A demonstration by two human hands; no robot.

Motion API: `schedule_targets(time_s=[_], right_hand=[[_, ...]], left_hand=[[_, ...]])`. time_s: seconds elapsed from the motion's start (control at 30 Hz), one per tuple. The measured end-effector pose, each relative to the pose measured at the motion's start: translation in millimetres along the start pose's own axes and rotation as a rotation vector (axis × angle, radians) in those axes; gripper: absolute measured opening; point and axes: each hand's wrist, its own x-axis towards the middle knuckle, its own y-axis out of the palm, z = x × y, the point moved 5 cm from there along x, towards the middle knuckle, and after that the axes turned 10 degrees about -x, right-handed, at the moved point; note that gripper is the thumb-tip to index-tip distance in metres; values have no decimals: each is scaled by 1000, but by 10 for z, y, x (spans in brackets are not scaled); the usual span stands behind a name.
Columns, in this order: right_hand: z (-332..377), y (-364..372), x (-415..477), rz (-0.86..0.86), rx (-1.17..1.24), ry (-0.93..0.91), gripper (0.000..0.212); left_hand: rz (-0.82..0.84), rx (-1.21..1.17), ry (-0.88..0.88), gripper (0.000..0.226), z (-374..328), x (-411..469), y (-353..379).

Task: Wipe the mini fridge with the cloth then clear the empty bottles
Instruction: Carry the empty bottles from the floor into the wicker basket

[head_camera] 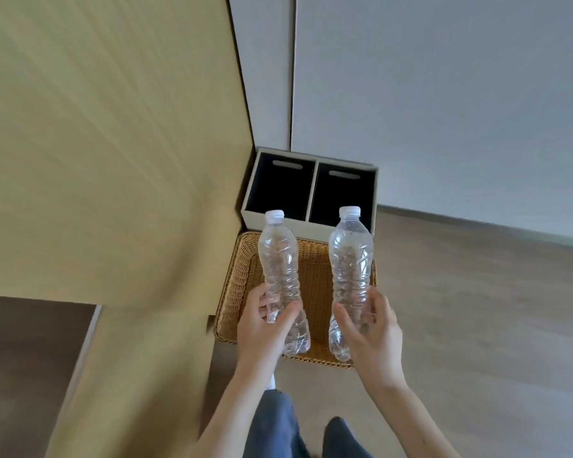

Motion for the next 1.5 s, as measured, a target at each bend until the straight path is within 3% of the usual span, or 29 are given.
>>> schedule_targets(time_s=[0.27,0.43,0.5,0.57,0.77,1.03,1.27,1.5], right_hand=[[-1894,1375,893,37,-1,-67,52],[-2575,1997,1309,56,44,-97,49],[-2719,2149,1455,60,50,-112,57],[-2823,2271,1569,93,53,-116,60],[-2896,2621,1729,170,42,-76,43],[-2985,3441,1915,244,4,49,63],[-2990,3884,1862,224,-120,36,63],[-3033,3998,1807,199,-67,46,52]], left_hand=[[60,150,88,46,1939,1527,215],[112,187,77,55,2733,2134,212],[101,145,62,55,2898,2296,166],[79,133,66,54,2988,2398,133],[70,200,21,53,3054,2624,52],[0,290,-58,65,3389,3014,-171],[-5,365,-31,65,3574,3163,-290],[52,450,-41,39,3657,3258,-371]])
